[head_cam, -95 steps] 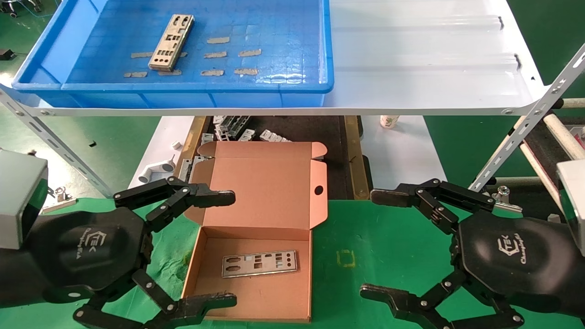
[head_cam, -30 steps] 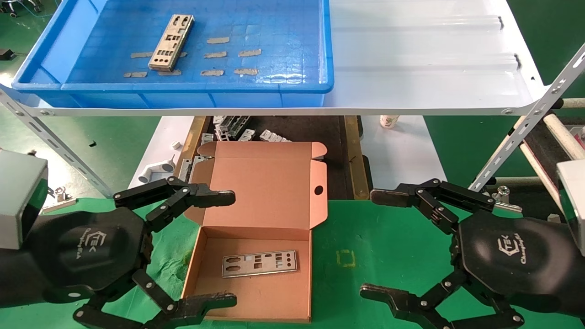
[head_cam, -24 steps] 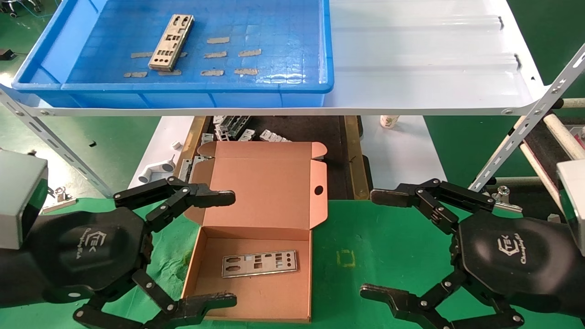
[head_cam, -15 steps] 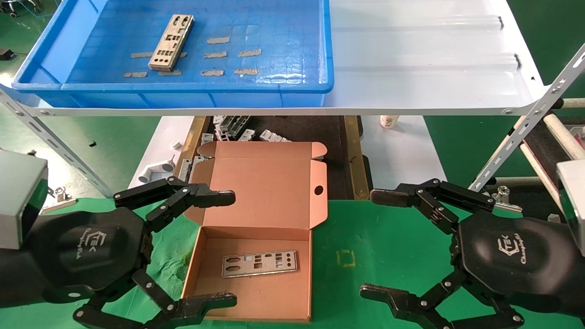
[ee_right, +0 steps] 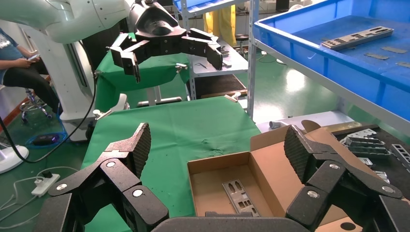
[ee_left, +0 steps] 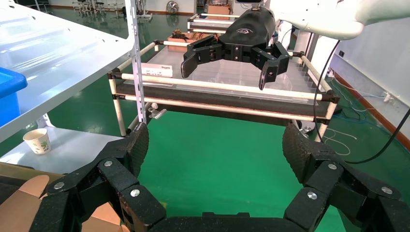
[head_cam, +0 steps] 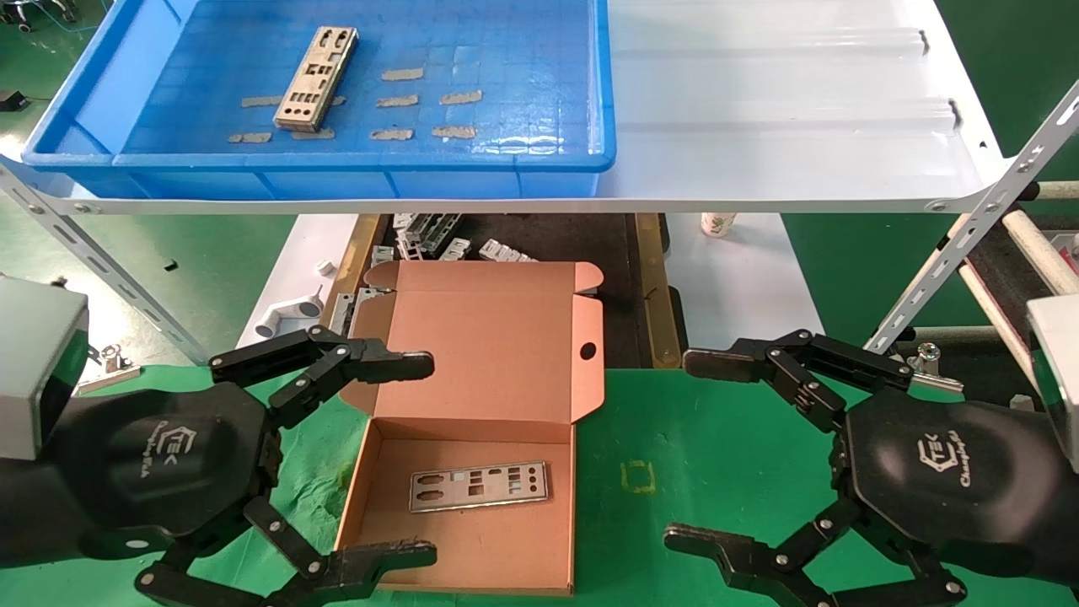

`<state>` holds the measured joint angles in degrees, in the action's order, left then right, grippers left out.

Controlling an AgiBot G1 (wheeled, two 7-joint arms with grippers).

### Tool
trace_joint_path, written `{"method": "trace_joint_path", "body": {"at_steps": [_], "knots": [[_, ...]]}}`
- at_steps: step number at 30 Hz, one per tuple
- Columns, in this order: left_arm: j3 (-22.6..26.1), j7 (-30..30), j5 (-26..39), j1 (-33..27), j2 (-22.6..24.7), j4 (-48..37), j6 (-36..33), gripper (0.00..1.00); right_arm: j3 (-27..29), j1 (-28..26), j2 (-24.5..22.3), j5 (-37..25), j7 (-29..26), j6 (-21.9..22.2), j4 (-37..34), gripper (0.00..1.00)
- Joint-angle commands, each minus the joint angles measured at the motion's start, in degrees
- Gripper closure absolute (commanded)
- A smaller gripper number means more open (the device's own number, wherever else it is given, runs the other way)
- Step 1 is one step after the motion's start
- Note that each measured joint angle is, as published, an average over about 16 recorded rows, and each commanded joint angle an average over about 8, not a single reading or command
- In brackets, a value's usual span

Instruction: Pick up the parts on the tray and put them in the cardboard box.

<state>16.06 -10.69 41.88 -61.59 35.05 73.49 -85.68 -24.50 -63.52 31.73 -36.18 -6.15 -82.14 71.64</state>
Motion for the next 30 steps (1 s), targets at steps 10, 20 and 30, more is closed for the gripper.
{"method": "trace_joint_path", "body": {"at_steps": [10,20,30], "knots": [[0.00,0.00,0.00,0.00,0.00,0.00,0.00,0.00,0.00,0.00,0.00,0.00,0.00,0.00,0.00,0.00],[0.00,0.00,0.00,0.00,0.00,0.00,0.00,0.00,0.00,0.00,0.00,0.00,0.00,0.00,0.00,0.00],[0.00,0.00,0.00,0.00,0.00,0.00,0.00,0.00,0.00,0.00,0.00,0.00,0.00,0.00,0.00,0.00]]}}
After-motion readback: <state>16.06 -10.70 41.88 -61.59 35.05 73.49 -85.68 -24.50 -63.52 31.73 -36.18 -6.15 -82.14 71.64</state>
